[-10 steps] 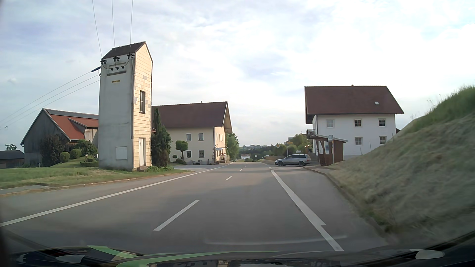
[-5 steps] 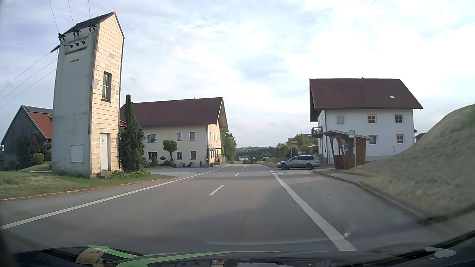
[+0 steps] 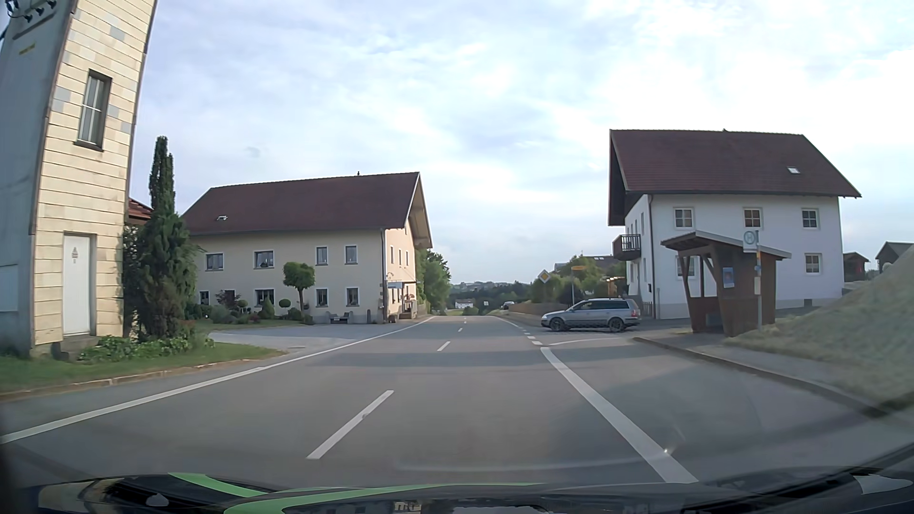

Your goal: Follow the waypoints while adhering to traffic rules and regulations

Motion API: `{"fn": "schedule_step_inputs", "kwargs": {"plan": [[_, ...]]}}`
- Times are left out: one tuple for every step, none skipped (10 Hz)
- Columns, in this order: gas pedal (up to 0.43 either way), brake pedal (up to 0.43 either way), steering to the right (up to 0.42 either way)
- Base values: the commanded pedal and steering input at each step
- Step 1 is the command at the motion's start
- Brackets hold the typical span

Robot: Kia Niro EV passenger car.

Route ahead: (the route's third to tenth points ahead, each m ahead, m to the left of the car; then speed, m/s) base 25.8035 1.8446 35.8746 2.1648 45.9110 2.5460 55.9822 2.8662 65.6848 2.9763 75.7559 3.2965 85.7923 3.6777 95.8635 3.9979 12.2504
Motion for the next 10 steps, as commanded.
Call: {"fn": "schedule_step_inputs", "kwargs": {"plan": [[0.047, 0.000, 0.004], [0.047, 0.000, 0.004], [0.047, 0.000, 0.004], [0.047, 0.000, 0.004], [0.047, 0.000, 0.004], [0.047, 0.000, 0.004], [0.047, 0.000, 0.004], [0.047, 0.000, 0.004], [0.047, 0.000, 0.004], [0.047, 0.000, 0.004]]}}
